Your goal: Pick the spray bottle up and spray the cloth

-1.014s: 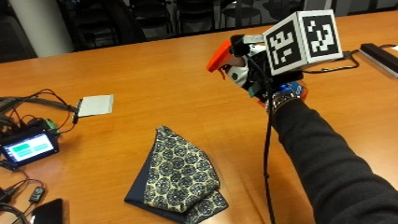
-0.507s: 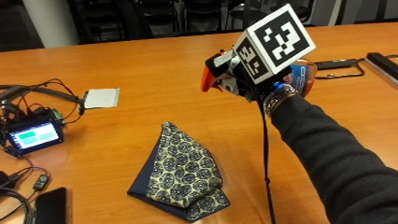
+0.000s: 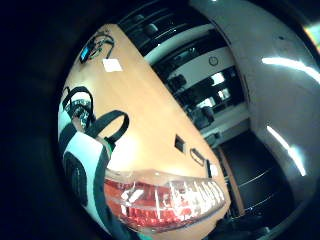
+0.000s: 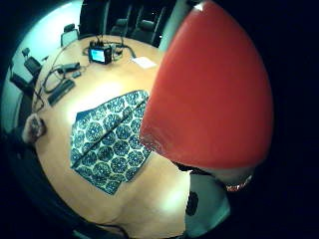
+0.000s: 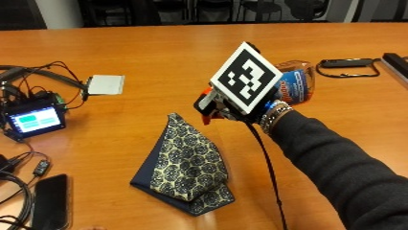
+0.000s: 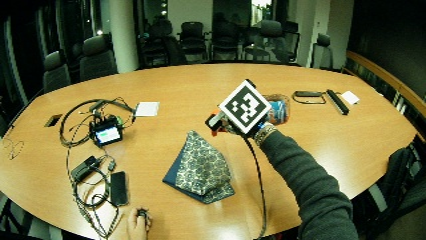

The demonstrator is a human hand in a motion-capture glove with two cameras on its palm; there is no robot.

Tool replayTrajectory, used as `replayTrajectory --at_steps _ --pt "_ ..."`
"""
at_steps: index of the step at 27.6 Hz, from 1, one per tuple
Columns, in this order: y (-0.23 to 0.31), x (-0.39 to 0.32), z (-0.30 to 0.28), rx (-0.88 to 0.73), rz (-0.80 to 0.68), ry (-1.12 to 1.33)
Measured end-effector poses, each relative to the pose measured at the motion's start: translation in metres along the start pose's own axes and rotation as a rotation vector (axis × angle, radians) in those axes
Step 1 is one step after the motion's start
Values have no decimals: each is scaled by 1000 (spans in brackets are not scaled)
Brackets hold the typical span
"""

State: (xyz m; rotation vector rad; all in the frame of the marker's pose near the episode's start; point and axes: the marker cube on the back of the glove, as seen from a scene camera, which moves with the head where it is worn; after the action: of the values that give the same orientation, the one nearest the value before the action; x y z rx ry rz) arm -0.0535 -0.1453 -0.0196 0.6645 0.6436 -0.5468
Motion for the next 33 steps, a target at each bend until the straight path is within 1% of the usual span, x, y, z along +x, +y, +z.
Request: replayTrajectory --at_steps 4,8,13,17,25,30,33 --pt "7 -14 4 -45 -64 57" --pt "11 -35 6 -40 -127 55" --pt "26 -61 11 -101 -211 72" --pt "28 -70 13 -94 -251 105" --pt "23 -63 11 -57 -217 107" --pt "16 -49 0 -47 -151 67" --pt "8 -39 -14 -7 -97 39"
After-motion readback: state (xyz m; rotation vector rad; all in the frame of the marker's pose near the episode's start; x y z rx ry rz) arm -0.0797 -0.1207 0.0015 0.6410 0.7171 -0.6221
